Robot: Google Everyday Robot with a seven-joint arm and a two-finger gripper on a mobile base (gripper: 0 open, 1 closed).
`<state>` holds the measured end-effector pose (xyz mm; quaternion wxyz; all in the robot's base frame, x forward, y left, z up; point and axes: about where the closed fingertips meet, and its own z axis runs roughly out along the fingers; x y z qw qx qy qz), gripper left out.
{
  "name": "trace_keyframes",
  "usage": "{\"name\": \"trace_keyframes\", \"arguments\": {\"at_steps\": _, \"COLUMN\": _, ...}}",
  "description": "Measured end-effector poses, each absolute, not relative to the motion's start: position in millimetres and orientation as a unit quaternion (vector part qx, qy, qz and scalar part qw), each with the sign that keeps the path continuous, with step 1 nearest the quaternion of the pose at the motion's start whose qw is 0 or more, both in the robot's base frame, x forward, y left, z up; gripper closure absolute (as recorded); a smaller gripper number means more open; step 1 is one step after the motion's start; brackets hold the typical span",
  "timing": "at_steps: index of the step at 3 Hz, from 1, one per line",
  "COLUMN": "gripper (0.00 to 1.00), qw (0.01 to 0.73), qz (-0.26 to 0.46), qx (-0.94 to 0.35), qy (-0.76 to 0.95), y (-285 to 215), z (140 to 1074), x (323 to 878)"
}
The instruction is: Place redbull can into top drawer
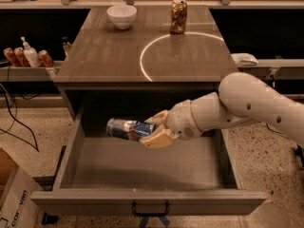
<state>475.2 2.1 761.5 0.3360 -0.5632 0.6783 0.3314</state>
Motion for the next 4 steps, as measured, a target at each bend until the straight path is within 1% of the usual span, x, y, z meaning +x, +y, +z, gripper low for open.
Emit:
{"name": "trace_keyframes", "arguments": {"at_steps": 1, "gripper": 1.0, "qw": 0.322, "qz": 0.335, "qx": -0.537, "qy": 0.704, "y": 3, "z": 734, "x": 474}}
{"name": "trace_keyframes", "arguments": {"at_steps": 2, "gripper": 1.0, "qw": 0.323, "qz": 0.335, "qx": -0.536, "qy": 0.705, "y": 4, "z": 733, "x": 474}}
{"name": "trace_keyframes", "arguments": {"at_steps": 4, "gripper": 1.0, "qw": 0.294, "qz": 0.298, "qx": -0.564, "qy": 0.711, "y": 11, "z": 716, "x": 483}}
